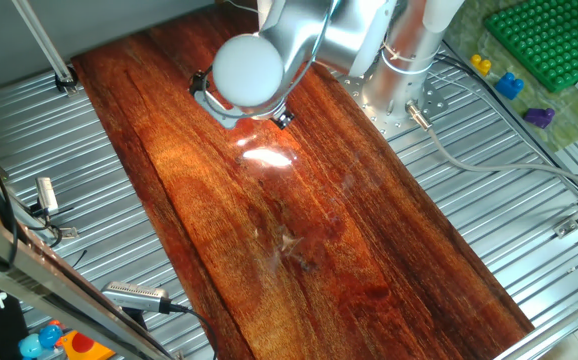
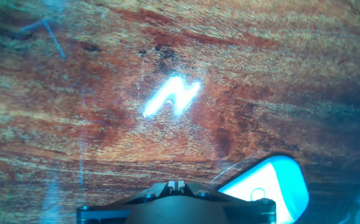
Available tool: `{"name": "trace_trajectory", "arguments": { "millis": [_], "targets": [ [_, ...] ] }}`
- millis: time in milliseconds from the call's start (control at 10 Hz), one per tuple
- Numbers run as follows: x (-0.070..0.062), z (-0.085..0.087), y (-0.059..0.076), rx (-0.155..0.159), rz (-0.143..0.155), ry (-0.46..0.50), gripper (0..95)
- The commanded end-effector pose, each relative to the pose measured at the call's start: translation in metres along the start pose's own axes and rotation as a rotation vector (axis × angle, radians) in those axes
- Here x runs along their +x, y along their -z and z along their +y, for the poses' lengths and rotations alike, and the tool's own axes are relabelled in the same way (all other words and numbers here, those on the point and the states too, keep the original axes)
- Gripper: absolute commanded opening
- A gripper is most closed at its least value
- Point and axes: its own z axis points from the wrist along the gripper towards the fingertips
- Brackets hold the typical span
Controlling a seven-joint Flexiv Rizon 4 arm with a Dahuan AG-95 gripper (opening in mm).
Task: Turn off the desk lamp by pressing the button
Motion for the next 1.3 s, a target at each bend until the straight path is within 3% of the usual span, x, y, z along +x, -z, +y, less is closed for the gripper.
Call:
{"name": "trace_trajectory", "arguments": {
  "millis": [100, 500, 1300],
  "targets": [
    [0.0019, -0.0003, -0.0002, -0.001, -0.004, -0.018, 0.0],
    [0.0019, -0.0003, -0.0002, 0.002, -0.006, -0.044, 0.0],
    [0.0047, -0.0051, -0.0013, 0.014, -0.041, -0.034, 0.0]
  ]
}}
